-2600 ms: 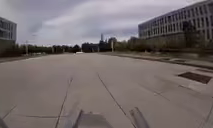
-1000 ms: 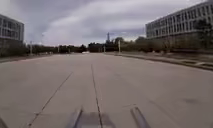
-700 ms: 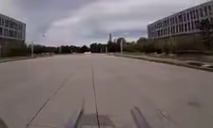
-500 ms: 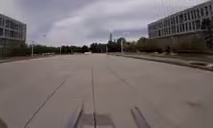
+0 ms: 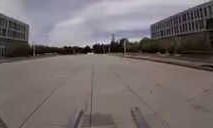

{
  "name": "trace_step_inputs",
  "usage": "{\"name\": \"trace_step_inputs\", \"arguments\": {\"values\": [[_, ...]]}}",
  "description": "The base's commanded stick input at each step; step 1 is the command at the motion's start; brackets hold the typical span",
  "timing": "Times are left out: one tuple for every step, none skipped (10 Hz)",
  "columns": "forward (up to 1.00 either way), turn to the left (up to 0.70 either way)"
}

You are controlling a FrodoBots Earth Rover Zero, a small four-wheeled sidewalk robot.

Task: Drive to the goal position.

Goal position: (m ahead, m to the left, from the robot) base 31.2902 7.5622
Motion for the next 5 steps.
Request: {"name": "trace_step_inputs", "arguments": {"values": [[1.0,0.0],[1.0,0.0],[1.0,0.0],[1.0,0.0],[1.0,0.0]]}}
